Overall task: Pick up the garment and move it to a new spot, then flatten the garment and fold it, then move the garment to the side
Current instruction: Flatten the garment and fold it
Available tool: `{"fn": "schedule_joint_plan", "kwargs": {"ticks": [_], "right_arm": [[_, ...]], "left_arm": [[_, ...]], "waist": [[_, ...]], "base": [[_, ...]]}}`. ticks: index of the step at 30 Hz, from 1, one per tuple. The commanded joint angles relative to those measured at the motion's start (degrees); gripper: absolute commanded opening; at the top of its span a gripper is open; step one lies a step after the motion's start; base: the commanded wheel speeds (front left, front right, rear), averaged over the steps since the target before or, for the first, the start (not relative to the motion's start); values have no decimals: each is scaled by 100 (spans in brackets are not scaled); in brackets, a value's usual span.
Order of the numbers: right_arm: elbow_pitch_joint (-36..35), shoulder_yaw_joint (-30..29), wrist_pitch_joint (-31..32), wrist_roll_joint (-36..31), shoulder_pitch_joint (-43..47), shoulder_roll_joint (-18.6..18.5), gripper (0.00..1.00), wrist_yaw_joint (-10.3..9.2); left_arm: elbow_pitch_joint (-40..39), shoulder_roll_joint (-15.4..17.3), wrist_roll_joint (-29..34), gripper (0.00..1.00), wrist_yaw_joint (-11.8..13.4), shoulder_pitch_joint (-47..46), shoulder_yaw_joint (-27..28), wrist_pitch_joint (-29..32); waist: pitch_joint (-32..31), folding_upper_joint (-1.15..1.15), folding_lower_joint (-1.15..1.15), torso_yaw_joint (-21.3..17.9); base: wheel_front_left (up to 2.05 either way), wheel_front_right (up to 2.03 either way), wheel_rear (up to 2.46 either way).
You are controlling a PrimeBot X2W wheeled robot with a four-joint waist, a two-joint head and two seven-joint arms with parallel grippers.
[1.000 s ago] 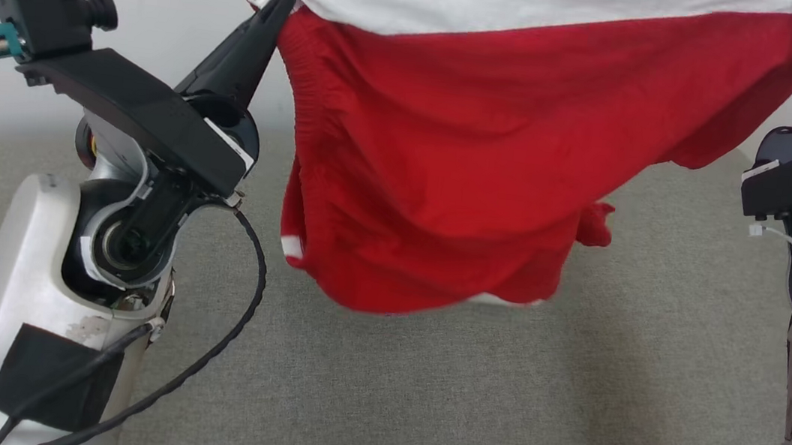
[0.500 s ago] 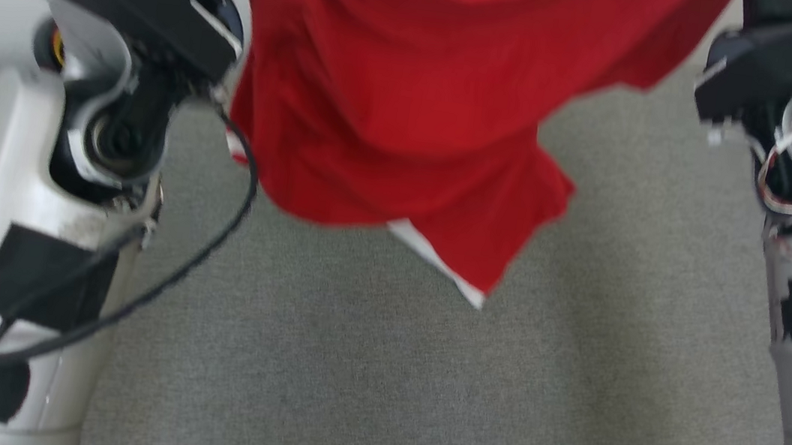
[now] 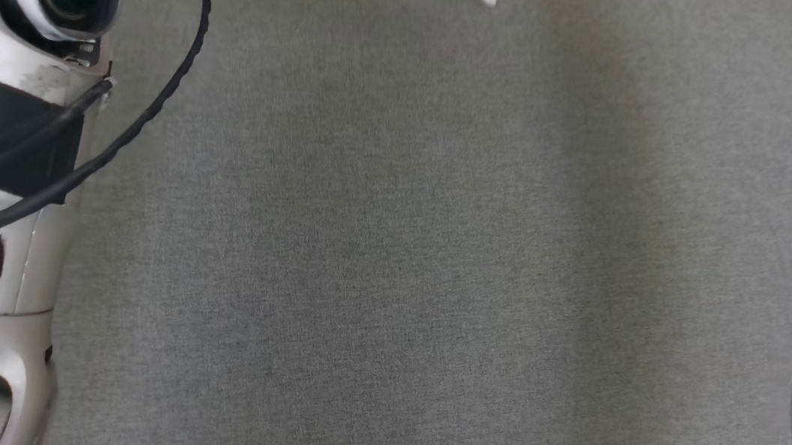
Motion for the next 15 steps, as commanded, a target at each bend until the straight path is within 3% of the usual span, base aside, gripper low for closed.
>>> {"fn": "schedule_joint_plan", "kwargs": {"ticks": [1,7,15], "right_arm": [[59,-53,-59,-167,-61,94,0,-15],[266,138,-96,-505,294,235,0,-15],[771,894,-52,-20,886,21,0,-15]], "left_arm": [[126,30,87,0,-62,-74,-37,-169],[681,28,225,0,-243,165,-309,-634],[1104,69,156,0,-313,744,-930,-641]], "waist": [[400,-1,-2,9],[659,-1,-2,42],[479,-1,-2,157]], "base": [[0,0,0],[0,0,0],[0,0,0]]}}
